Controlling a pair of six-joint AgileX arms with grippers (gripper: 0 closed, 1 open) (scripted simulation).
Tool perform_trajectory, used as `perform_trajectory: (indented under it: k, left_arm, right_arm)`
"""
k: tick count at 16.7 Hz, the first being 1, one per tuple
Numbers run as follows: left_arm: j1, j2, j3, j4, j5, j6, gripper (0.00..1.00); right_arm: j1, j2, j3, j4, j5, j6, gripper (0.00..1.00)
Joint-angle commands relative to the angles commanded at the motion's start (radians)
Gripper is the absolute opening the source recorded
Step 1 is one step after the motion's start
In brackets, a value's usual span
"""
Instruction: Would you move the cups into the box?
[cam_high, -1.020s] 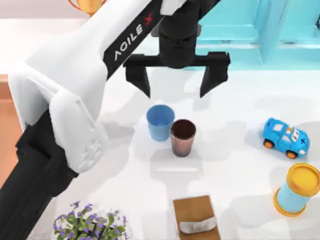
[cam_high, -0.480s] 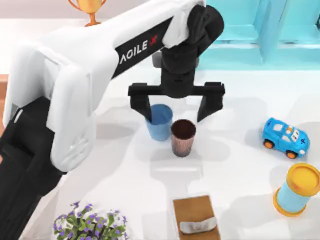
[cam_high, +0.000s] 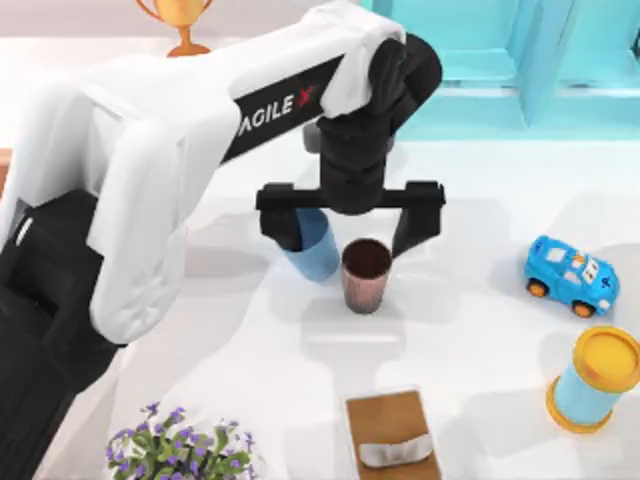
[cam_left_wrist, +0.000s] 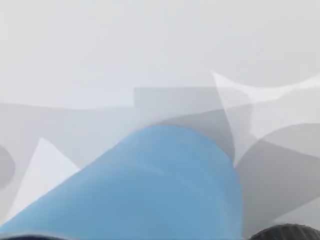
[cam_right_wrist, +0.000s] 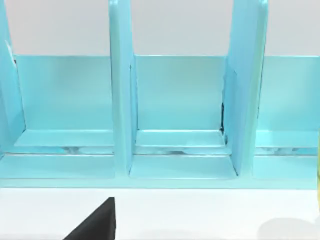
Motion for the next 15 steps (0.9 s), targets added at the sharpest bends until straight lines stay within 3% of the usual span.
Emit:
perform_trajectory:
  k: [1, 14, 15]
  left_arm:
    - [0.000, 0.000, 0.000, 0.000, 0.000, 0.000, 1.00]
    - [0.000, 0.000, 0.000, 0.000, 0.000, 0.000, 0.02]
    - [0.000, 0.000, 0.000, 0.000, 0.000, 0.000, 0.00]
  right_arm:
    - [0.000, 0.000, 0.000, 0.000, 0.000, 0.000, 1.00]
    - [0.000, 0.000, 0.000, 0.000, 0.000, 0.000, 1.00]
    - [0.000, 0.000, 0.000, 0.000, 0.000, 0.000, 1.00]
